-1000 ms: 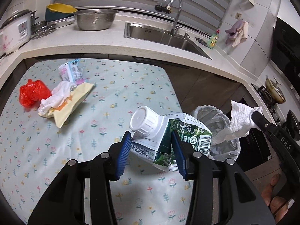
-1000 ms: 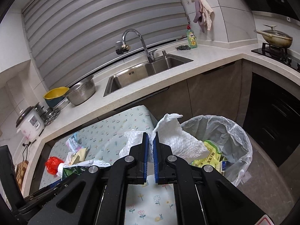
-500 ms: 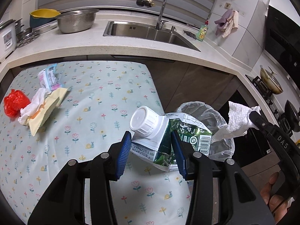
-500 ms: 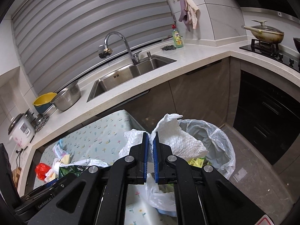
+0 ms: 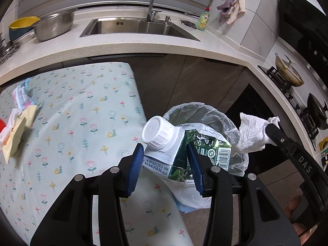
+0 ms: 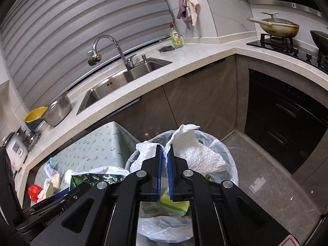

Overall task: Collect trash
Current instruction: 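Carry the green carton and white tissue in both tools over the trash bin, then open both tools to drop the carton and tissue into the bin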

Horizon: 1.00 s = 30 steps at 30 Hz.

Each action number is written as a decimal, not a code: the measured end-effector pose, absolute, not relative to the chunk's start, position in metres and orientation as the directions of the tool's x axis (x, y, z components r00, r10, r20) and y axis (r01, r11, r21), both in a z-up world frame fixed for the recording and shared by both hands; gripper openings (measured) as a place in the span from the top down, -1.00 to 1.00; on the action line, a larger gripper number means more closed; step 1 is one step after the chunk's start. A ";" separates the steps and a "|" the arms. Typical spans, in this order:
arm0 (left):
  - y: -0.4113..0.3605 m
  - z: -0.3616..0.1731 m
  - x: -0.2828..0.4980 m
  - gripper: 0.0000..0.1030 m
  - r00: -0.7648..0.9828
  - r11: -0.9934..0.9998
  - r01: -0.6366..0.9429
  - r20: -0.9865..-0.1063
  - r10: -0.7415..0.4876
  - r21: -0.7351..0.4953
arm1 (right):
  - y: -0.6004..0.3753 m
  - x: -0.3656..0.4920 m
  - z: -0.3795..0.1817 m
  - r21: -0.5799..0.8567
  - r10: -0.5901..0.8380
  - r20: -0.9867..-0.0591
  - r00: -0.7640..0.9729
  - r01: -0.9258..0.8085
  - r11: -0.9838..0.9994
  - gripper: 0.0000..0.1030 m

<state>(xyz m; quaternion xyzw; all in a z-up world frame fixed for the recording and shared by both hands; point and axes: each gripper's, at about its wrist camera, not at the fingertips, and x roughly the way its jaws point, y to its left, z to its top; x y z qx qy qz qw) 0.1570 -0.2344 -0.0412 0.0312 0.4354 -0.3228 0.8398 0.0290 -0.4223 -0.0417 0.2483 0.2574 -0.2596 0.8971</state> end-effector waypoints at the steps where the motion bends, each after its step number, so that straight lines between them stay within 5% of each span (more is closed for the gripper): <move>1: -0.239 -0.043 0.157 0.18 0.408 0.786 0.575 -0.752 -0.518 -0.229 | -0.424 0.029 -0.043 0.312 -0.340 -0.592 0.730 0.597 0.739 0.90; 11: -0.265 -0.053 0.166 0.18 0.376 0.771 0.590 -0.764 -0.525 -0.240 | -0.429 0.039 -0.050 0.307 -0.337 -0.603 0.723 0.600 0.738 0.83; 14: -0.262 -0.052 0.168 0.06 0.376 0.770 0.578 -0.749 -0.545 -0.270 | -0.430 0.038 -0.049 0.325 -0.331 -0.597 0.731 0.597 0.734 0.58; 16: -0.259 -0.049 0.168 -0.21 0.391 0.773 0.573 -0.738 -0.550 -0.272 | -0.427 0.037 -0.046 0.325 -0.344 -0.582 0.737 0.598 0.732 0.27; 30: -0.202 -0.029 0.183 -0.29 0.481 0.828 0.489 -0.707 -0.519 -0.276 | -0.393 0.052 -0.026 0.312 -0.316 -0.562 0.764 0.550 0.775 0.14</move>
